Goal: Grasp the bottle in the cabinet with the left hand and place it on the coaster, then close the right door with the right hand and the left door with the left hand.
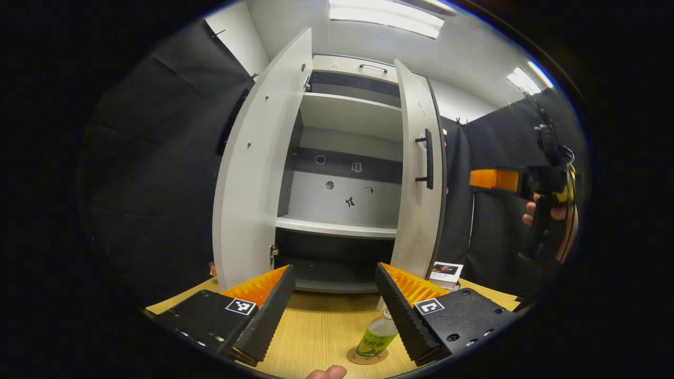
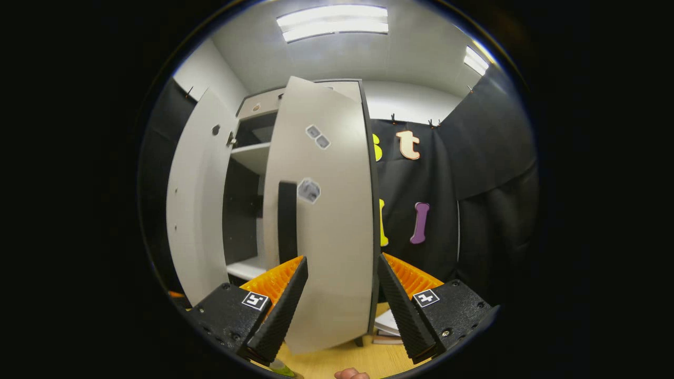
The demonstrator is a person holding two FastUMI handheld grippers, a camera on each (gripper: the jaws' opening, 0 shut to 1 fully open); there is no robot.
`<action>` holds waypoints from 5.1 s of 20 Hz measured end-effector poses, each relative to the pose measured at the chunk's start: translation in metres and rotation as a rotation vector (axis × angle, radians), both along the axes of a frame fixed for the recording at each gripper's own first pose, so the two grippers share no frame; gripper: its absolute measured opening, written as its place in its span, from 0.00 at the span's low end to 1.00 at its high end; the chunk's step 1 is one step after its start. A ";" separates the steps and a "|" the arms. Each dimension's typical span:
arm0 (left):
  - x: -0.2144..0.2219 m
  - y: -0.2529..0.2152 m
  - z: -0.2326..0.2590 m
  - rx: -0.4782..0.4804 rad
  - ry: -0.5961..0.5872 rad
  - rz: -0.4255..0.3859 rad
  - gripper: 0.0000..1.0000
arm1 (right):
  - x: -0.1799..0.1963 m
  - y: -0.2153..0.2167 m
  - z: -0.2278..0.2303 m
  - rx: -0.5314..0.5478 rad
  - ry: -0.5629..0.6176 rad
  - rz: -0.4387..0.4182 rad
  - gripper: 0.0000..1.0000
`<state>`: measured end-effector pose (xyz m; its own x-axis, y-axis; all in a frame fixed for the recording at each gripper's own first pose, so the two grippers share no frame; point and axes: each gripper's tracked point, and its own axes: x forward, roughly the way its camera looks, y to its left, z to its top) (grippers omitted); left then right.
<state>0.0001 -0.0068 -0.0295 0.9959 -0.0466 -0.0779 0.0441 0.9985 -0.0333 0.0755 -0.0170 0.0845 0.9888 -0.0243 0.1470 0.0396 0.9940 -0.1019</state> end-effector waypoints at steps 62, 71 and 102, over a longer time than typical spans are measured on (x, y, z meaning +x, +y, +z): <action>0.082 0.088 0.106 0.035 -0.210 0.195 0.99 | -0.054 -0.034 -0.095 0.091 0.211 -0.039 0.82; 0.027 0.046 0.020 0.033 -0.094 0.160 0.99 | -0.042 -0.011 -0.110 0.094 0.257 0.027 0.83; 0.012 0.030 -0.005 0.040 -0.054 0.136 0.95 | -0.052 -0.018 -0.114 0.121 0.268 0.000 0.83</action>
